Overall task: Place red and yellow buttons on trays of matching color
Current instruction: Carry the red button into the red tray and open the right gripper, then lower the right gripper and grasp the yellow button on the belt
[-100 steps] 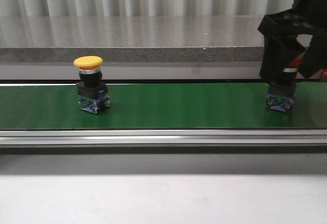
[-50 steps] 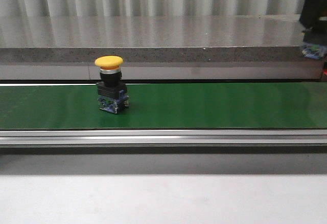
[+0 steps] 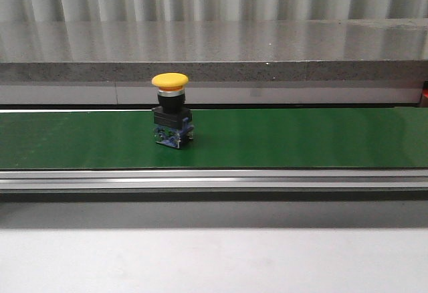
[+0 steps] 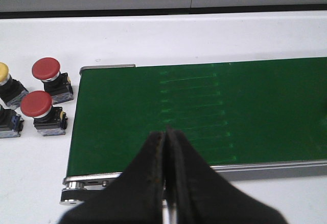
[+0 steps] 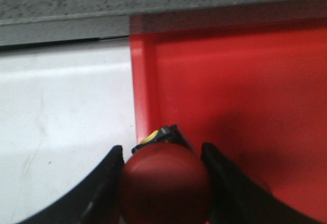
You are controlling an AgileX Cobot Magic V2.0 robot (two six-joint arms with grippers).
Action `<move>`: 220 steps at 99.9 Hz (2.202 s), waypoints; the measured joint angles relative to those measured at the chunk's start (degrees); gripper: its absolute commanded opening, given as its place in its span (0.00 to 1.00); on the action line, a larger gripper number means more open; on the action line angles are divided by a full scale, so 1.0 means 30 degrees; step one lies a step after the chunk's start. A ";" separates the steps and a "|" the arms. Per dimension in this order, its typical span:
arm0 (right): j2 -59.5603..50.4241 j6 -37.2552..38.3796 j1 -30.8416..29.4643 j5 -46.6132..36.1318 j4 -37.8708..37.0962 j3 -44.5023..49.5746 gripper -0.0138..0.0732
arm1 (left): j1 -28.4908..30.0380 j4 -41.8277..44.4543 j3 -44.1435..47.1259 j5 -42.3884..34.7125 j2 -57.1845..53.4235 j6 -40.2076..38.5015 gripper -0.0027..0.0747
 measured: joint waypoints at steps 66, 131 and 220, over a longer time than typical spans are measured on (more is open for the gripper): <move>0.5168 0.0000 -0.0392 0.0092 0.0000 -0.3671 0.33 | 0.0000 0.0000 0.0000 0.0000 0.0000 0.0000 0.01; 0.5061 0.0000 -0.0507 0.0876 0.0000 -0.5249 0.77 | 0.0000 0.0000 0.0041 0.0000 0.0000 0.0000 0.01; -0.2874 -0.0127 0.1190 0.6907 0.1433 -0.2331 0.77 | 0.0000 0.0000 0.0041 0.0000 0.0000 0.0000 0.01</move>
